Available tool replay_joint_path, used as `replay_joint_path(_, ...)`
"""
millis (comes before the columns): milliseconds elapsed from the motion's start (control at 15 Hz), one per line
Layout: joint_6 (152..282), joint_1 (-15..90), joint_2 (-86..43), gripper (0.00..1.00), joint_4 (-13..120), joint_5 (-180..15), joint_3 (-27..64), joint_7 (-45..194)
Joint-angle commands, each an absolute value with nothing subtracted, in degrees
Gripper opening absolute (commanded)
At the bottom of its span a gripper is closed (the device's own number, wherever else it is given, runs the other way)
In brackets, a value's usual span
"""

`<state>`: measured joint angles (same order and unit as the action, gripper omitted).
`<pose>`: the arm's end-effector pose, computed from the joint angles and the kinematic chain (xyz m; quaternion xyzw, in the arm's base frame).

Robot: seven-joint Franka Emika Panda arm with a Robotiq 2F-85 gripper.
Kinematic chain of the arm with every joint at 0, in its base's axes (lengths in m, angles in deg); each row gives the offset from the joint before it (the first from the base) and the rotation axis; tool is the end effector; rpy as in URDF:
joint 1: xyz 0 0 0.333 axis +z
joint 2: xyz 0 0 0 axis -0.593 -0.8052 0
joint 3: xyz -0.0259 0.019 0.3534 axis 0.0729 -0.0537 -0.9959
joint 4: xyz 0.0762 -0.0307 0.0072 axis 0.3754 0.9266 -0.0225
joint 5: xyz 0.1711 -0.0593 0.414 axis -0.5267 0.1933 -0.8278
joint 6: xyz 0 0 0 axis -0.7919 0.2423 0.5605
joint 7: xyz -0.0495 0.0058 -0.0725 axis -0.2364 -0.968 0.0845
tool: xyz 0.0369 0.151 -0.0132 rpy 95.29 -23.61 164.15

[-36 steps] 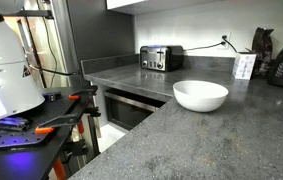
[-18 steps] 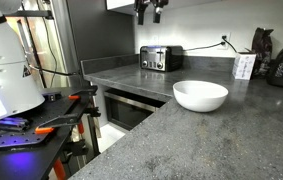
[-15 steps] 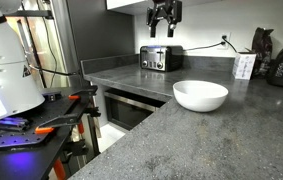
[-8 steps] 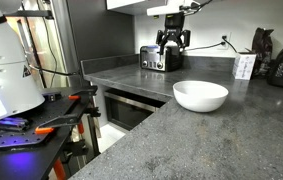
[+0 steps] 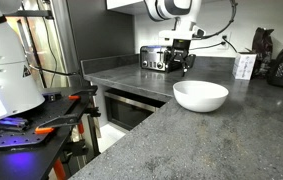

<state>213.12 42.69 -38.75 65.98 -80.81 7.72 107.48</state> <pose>0.6702 0.1488 0.1396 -0.9278 -0.3669 0.0653 0.0146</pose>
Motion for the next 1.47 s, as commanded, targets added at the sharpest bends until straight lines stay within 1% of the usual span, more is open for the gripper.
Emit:
replay_joint_path(0, 209.9, 42.3, -45.4, 0.59, 58.4, -77.6, 7.3, 107.4)
replay_joint_path(67, 209.7, 42.4, -47.2, 0.56, 56.6, -76.9, 7.3, 107.2)
replay_joint_path(200, 209.6, 42.6, -50.2, 0.64, 53.2, -76.0, 7.4, 106.8)
replay_joint_path(267, 209.6, 42.8, -51.6, 0.63, 51.3, -75.4, 7.7, 106.6)
replay_joint_path(333, 209.4, 42.8, -52.5, 0.64, 49.7, -75.0, 7.7, 106.4)
replay_joint_path(400, 209.1, 42.9, -53.3, 0.63, 48.2, -74.8, 7.8, 106.2)
replay_joint_path(533, 208.2, 42.8, -54.2, 0.65, 45.9, -74.7, 7.9, 106.2)
replay_joint_path(800, 206.7, 42.3, -54.7, 0.64, 43.6, -75.0, 7.9, 106.5)
replay_joint_path(1000, 205.7, 41.9, -54.8, 0.66, 42.3, -75.0, 7.9, 107.1)
replay_joint_path(1067, 205.0, 41.7, -55.0, 0.64, 41.7, -75.1, 7.9, 107.3)
replay_joint_path(1133, 204.1, 41.5, -55.4, 0.54, 41.0, -75.4, 7.8, 107.5)
replay_joint_path(1333, 201.5, 41.1, -56.7, 0.37, 38.8, -75.5, 7.8, 107.7)
replay_joint_path(1400, 200.8, 40.9, -57.2, 0.35, 38.1, -75.6, 7.8, 107.7)
